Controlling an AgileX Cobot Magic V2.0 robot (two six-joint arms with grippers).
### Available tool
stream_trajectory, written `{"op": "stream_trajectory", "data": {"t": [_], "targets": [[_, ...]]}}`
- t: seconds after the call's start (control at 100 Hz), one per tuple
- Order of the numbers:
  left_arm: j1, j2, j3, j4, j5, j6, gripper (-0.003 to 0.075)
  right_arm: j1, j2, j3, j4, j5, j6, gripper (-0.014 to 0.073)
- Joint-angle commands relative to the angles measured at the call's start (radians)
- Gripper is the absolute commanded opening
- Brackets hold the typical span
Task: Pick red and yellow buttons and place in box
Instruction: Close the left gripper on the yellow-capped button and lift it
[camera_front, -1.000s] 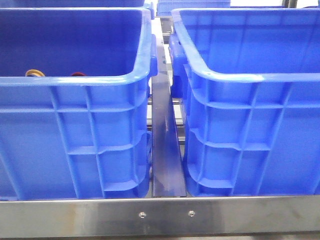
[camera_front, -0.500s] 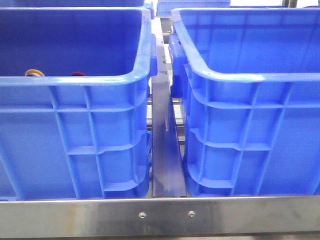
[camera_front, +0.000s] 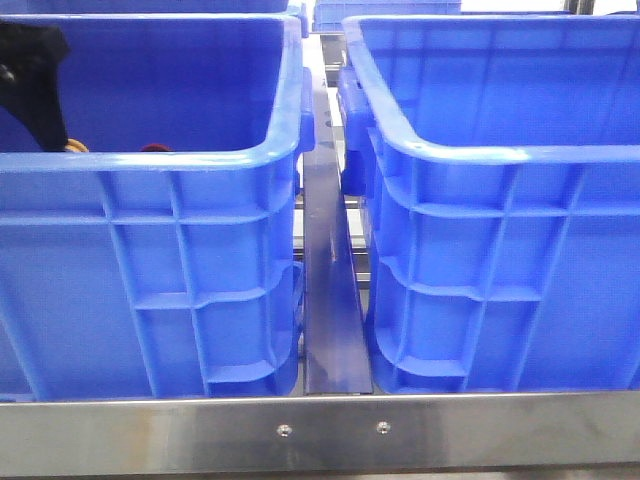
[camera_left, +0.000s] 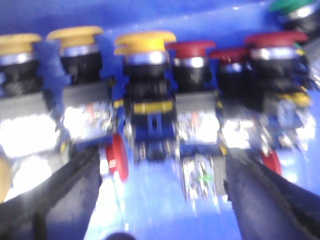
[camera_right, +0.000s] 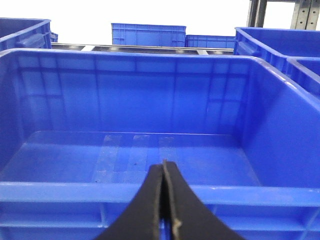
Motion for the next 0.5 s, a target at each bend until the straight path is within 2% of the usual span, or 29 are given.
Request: {"op": "stream_trajectory", "data": {"t": [0.0,0.37,0.49], "targets": [[-0.009,-0.001,-0.054,-0.017,-0.02,-0.003,0.0494,-0.004,-0.023,0.005,-0.012,-0.073,0.001,-0.0102],[-0.009,0.081,-0.092,-0.017,-0.053,-0.003,0.0489,-0.004,-0.023,0.005,-0.012,-0.073,0.001,-0.0102],[-0.009,0.083,-0.092,-0.017,-0.044,-0.003,0.0422,-0.004,-0.023,0.005,-0.012,-0.073,0.001,-0.0102]]}}
